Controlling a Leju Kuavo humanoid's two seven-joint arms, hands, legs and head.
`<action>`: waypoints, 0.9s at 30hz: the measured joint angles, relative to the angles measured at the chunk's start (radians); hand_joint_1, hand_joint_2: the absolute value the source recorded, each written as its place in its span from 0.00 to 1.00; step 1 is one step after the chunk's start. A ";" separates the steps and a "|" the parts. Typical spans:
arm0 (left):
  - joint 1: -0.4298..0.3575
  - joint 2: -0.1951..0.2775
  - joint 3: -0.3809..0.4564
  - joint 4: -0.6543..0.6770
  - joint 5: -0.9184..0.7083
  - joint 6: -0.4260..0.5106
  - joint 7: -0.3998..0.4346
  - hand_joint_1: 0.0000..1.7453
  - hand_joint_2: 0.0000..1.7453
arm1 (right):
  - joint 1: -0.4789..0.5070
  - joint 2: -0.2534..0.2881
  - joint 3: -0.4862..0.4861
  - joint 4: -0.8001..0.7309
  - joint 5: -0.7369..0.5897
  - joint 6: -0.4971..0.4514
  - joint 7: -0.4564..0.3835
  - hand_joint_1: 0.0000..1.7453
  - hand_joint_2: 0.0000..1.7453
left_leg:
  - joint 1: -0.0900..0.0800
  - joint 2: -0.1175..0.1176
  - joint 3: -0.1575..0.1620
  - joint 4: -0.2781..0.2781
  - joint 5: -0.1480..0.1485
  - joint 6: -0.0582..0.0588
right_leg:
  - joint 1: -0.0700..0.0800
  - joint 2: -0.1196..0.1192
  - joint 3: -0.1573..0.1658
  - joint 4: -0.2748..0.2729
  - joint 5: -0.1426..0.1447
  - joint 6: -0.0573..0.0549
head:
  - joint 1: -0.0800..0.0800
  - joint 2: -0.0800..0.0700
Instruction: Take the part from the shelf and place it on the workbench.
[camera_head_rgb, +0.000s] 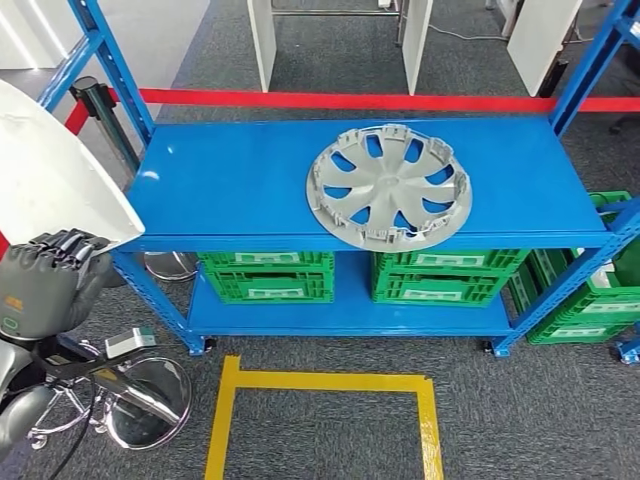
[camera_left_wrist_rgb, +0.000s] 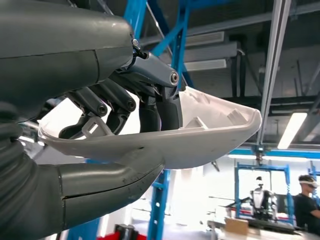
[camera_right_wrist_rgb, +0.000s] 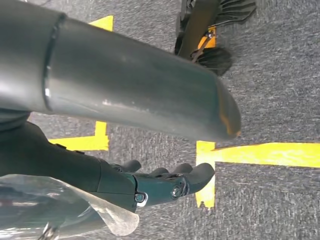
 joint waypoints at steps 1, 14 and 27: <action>0.008 0.003 0.010 -0.001 0.003 0.000 -0.004 1.00 1.00 | 0.000 0.003 0.000 0.000 0.000 0.007 -0.018 0.00 0.00 | 0.002 0.000 -0.006 0.007 -0.012 -0.006 | -0.001 -0.003 -0.008 0.000 0.008 -0.008 | -0.001 0.000; 0.028 -0.026 0.072 -0.033 -0.012 -0.076 -0.034 1.00 1.00 | 0.171 0.088 0.020 -0.396 -0.044 0.330 -0.023 0.00 0.00 | 0.006 -0.003 0.195 -0.048 -0.139 -0.009 | 0.004 -0.038 -0.149 0.018 0.127 -0.003 | -0.008 0.000; 0.023 -0.065 0.075 -0.036 -0.012 -0.081 -0.033 1.00 1.00 | 0.420 0.167 0.074 -1.087 -0.129 0.393 0.169 0.00 0.00 | -0.005 0.012 0.022 -0.025 -0.012 0.021 | 0.007 -0.008 -0.004 0.063 0.014 0.003 | -0.004 0.000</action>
